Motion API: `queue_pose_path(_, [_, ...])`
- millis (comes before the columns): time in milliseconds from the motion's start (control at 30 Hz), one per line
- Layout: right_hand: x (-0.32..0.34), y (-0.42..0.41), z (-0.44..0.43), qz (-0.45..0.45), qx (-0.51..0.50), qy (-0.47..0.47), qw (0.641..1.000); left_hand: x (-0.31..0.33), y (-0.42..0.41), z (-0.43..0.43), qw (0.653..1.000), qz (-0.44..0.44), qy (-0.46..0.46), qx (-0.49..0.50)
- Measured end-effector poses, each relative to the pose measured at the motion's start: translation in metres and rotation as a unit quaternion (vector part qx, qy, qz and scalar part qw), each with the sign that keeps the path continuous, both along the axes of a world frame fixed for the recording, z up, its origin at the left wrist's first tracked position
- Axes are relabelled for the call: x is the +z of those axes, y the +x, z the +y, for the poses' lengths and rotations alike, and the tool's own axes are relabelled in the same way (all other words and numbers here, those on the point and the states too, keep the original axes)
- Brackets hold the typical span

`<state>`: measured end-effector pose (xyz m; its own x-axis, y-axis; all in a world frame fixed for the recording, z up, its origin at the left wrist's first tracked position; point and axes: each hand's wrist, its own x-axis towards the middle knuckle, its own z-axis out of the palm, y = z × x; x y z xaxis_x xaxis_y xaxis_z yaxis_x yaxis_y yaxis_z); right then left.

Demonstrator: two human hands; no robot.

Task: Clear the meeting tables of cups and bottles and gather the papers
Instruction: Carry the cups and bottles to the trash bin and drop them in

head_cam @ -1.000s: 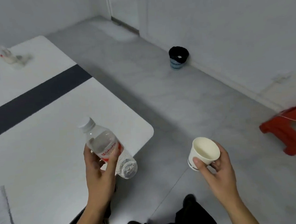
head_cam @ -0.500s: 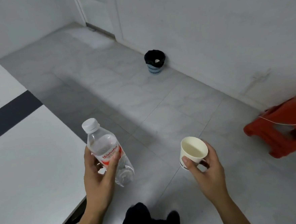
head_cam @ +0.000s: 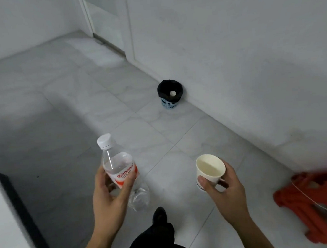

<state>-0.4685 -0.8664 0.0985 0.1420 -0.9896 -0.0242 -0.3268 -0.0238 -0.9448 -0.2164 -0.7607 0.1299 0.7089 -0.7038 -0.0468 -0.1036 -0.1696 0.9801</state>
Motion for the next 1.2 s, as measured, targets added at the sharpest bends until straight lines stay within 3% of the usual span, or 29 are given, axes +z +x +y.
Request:
queue_pose_path(200, [0.017, 0.03, -0.148, -0.009, -0.032, -0.01, 0.999, 0.024, 0.032, -0.168, 0.998, -0.008, -0.006, -0.062])
queue_pose_path(467, [-0.035, 0.072, -0.367, -0.035, -0.042, 0.029, 0.998, -0.02, 0.06, -0.387, 0.996, -0.004, 0.053, -0.072])
queue_pose_path(867, [-0.027, 0.177, -0.718, 0.036, 0.092, 0.068, 0.993, -0.023, 0.134, -0.694, 0.995, 0.022, 0.095, -0.01])
queue_pose_path(1033, [-0.068, 0.23, -0.823, 0.069, 0.09, 0.106, 0.988, -0.078, 0.18, -0.796, 0.989, 0.085, 0.121, 0.019])
queue_pose_path(1200, [-0.157, 0.283, -0.916, 0.093, 0.069, 0.17, 0.979, -0.177, 0.232, -0.903, 0.977, 0.134, 0.166, 0.011])
